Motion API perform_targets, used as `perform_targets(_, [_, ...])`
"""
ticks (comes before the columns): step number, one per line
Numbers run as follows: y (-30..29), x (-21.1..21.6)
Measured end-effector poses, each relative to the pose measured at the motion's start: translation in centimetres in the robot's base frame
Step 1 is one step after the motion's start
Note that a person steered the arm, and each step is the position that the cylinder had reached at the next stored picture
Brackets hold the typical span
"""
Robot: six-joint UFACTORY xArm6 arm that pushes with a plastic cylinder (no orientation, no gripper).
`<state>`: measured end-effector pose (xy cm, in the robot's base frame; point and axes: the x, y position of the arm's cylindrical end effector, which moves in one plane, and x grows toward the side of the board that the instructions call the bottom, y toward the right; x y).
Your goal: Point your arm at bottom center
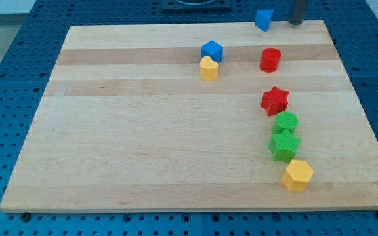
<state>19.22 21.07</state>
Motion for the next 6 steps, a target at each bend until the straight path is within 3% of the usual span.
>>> perform_targets(2, [-17.1, 2.6])
perform_targets(4, [-22.7, 4.2])
perform_targets(5, [-29.8, 11.4])
perform_targets(6, [-33.9, 24.4])
